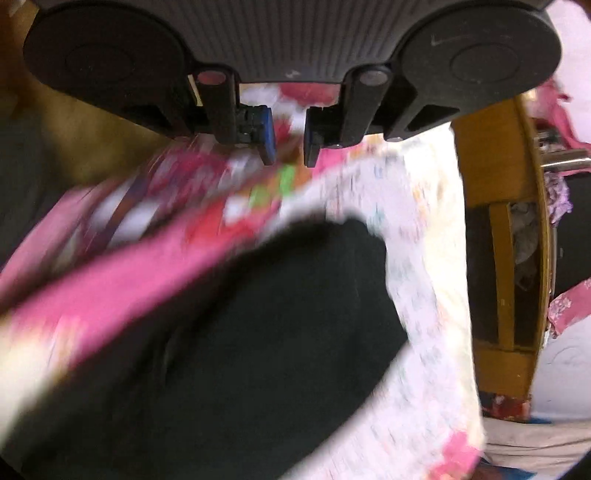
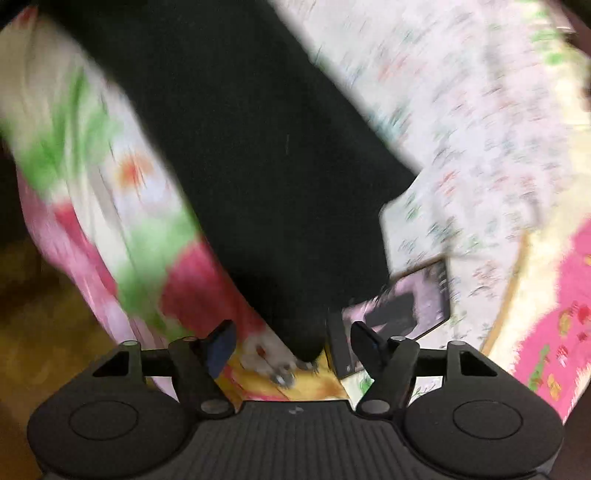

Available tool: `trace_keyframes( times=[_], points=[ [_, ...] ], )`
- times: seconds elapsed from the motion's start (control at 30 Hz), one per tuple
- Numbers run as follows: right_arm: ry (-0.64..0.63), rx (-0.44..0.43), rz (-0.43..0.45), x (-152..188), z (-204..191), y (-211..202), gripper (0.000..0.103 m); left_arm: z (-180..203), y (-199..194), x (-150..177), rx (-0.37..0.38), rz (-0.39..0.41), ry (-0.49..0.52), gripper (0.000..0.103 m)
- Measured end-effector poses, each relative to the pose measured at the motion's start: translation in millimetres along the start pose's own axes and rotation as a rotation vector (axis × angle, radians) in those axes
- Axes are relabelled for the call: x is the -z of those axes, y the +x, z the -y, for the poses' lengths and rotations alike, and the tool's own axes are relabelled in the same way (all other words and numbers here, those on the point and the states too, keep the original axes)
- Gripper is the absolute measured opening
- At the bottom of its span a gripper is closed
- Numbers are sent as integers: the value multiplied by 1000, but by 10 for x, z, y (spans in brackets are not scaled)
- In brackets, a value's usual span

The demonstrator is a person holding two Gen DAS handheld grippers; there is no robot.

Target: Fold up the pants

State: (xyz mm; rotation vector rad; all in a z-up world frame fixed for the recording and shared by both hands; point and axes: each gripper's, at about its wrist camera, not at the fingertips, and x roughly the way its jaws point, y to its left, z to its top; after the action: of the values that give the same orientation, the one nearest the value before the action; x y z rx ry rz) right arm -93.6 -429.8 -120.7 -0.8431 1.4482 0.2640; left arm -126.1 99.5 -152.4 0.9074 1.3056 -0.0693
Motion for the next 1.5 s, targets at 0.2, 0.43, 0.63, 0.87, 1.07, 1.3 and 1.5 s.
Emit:
trace_keyframes(
  times=[0.2,0.43,0.63,0.87,1.07,1.3,1.5],
  points=[
    [98,-25,212,-321,-741,-524,57,46,-219,-265,27,232,72,29],
    [34,-37,417,-877,-1260,-482,52,625,-119,-386,42,577,291,29],
    [-124,-3,628,-1104,-1792,-458,52,1037,10,-204,-45,684,371,27],
    [-264,24,797,-1368,-2436,-474,47,1206,12,-165,-48,597,272,27],
    [-299,26,866,-1774,-2608,-624,45,1174,13,-148,3,581,252,25],
    [-343,-37,859,-2037,-2702,-555,36,741,144,-101,157,542,44,27],
    [-320,-80,880,-2067,-2597,-769,29,650,189,4,221,563,-29,30]
  ],
)
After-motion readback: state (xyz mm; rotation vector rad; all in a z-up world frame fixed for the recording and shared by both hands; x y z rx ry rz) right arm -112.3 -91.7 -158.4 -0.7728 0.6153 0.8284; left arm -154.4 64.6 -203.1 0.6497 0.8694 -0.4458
